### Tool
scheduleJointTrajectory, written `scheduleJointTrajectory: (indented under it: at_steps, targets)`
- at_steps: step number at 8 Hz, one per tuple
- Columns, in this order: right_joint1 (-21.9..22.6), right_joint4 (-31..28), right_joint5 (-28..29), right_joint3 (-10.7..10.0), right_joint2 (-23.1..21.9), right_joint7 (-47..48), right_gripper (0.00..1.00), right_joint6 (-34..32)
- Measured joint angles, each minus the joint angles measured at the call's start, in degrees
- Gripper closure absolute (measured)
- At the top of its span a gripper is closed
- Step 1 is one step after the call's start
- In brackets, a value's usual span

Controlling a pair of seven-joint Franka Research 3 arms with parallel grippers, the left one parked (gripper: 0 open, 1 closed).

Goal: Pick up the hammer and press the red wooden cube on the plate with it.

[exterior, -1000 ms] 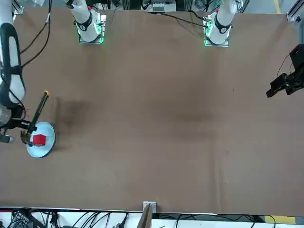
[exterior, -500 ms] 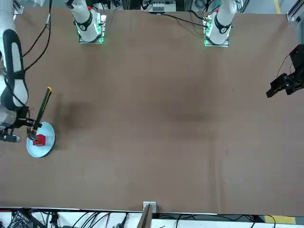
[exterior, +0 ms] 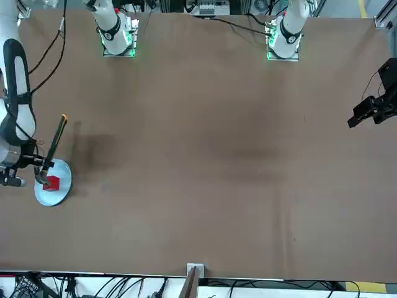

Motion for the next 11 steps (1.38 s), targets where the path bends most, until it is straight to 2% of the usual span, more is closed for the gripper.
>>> scheduleJointTrajectory:
  at_steps: [2,5,7,9,11]
  targets:
    - [-0.3,0.8,0.0,-0.1,-1.0,-0.8,0.79,-1.8]
    - [-1.1,0.6,0.9,-0.1,3.5,-1.7,0.79,0.5]
    - [-1.0,1.1,1.3,0.1,4.2,-1.8,0.79,1.0]
    - [-0.1,2.5,1.4,0.6,1.9,-2.0,0.79,-1.6]
    - [4.0,2.9,2.2,1.1,-2.2,0.3,0.79,-6.8]
